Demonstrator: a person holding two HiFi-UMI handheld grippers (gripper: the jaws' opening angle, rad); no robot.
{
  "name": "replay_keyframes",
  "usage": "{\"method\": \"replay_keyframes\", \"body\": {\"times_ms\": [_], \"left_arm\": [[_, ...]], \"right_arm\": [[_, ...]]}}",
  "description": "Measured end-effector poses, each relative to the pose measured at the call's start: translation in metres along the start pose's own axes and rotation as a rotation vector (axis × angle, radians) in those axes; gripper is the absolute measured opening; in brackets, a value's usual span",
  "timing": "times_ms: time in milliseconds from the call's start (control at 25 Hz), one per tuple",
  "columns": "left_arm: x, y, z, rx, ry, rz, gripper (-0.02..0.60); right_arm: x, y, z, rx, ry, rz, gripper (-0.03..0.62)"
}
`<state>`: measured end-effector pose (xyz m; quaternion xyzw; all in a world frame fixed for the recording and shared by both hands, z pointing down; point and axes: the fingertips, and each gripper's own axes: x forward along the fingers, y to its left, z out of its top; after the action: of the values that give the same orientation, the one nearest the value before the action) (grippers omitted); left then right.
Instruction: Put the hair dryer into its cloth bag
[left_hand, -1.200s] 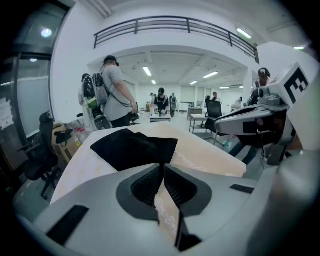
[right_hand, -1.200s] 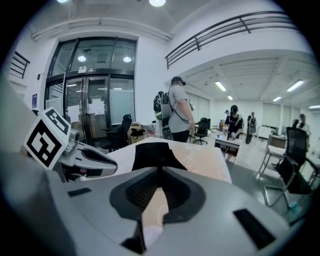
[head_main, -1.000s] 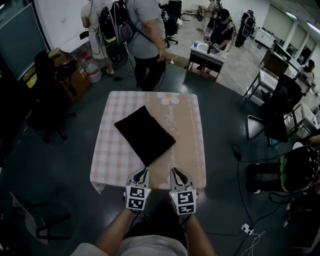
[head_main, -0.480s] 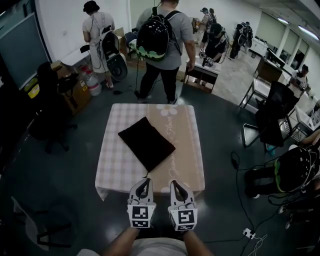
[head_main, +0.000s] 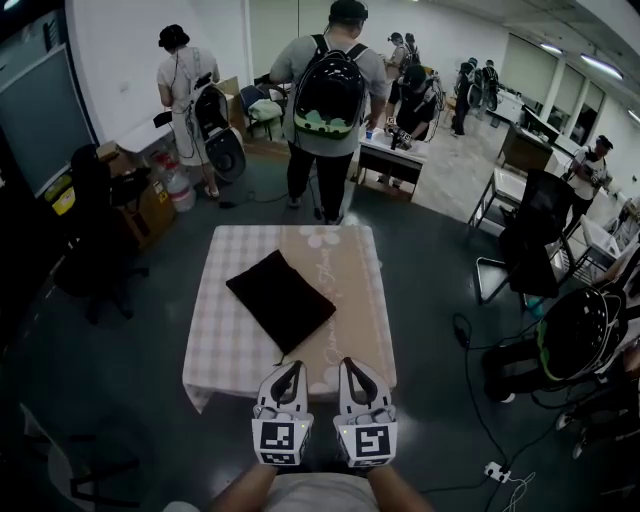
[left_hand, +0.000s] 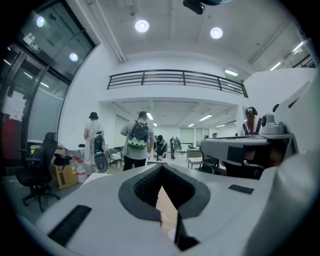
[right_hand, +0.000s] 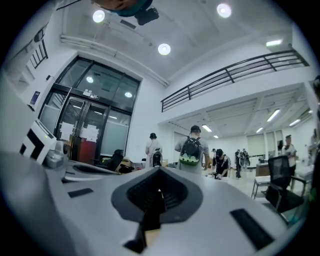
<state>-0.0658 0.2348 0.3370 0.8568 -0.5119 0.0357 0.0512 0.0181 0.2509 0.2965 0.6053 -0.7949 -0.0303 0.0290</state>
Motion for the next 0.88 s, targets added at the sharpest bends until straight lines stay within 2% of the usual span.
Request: {"method": "replay_keyframes", "body": {"times_ms": [400, 880], "left_arm": [[-0.001, -0.023, 0.003, -0.011, -0.001, -0.018, 0.008], [0.014, -0.037, 0.025, -0.006, -0.028, -0.063, 0.008]], "right_arm": [[-0.01, -0.01, 0.0, -0.012, 0.011, 0.012, 0.015], [-0.002, -0.022, 0.018, -0.034, -0.004, 0.007, 0.015]]}}
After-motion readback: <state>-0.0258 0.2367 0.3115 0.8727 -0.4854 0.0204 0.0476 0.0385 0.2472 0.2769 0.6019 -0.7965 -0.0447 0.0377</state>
